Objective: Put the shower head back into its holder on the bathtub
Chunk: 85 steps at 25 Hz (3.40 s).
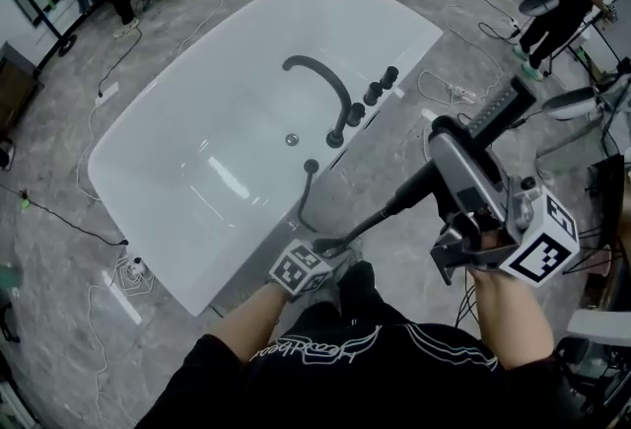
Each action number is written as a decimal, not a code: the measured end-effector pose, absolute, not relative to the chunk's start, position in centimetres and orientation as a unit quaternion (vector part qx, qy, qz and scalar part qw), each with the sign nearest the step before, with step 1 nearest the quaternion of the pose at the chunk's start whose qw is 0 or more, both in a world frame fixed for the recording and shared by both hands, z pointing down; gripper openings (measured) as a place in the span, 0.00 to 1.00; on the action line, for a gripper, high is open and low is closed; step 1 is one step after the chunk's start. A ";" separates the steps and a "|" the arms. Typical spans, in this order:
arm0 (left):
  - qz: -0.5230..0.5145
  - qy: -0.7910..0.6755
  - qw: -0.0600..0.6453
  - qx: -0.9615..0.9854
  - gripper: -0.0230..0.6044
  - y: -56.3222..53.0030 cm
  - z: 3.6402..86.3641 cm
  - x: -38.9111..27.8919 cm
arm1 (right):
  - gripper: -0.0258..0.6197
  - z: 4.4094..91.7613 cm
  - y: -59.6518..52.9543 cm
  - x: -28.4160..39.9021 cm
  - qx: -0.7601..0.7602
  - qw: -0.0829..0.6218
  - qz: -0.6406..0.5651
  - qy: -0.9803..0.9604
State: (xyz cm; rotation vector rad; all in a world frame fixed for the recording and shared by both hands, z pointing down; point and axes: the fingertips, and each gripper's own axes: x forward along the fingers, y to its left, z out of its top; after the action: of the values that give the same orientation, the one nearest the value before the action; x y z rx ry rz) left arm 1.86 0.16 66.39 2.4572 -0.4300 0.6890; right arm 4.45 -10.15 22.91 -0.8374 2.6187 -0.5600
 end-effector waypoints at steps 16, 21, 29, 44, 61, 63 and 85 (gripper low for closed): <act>0.231 -0.219 0.354 0.879 0.13 0.1 64.1 -3.3 | 0.21 27.2 -10.4 10.6 -0.352 0.113 -0.209 0.905; 0.173 -0.291 0.361 0.869 0.13 -2.6 60.0 -8.0 | 0.21 30.0 -8.5 10.2 -0.335 0.084 -0.229 0.910; 0.132 -0.363 0.315 0.867 0.13 -6.2 52.2 -12.5 | 0.21 30.6 -8.4 11.1 -0.326 0.125 -0.256 0.901; 0.082 -0.436 0.169 0.880 0.13 -12.5 35.0 -16.5 | 0.21 26.3 -8.5 11.5 -0.297 0.180 -0.234 0.908; 0.097 -0.467 0.030 0.878 0.13 -21.0 21.9 -15.4 | 0.21 22.9 -12.5 11.2 -0.258 0.212 -0.219 0.917; 0.101 -0.464 0.010 0.880 0.13 -22.3 20.5 -14.6 | 0.21 22.6 -13.3 11.3 -0.255 0.218 -0.217 0.917; 0.049 -0.422 -0.108 0.899 0.13 -29.1 10.1 -8.5 | 0.21 19.1 -18.6 11.9 -0.262 0.270 -0.179 0.909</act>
State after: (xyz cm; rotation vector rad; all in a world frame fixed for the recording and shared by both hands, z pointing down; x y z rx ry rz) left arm -8.54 -29.12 10.13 3.0355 -1.4265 0.1667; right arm 11.88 -18.59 19.14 -0.7054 2.4498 -0.4824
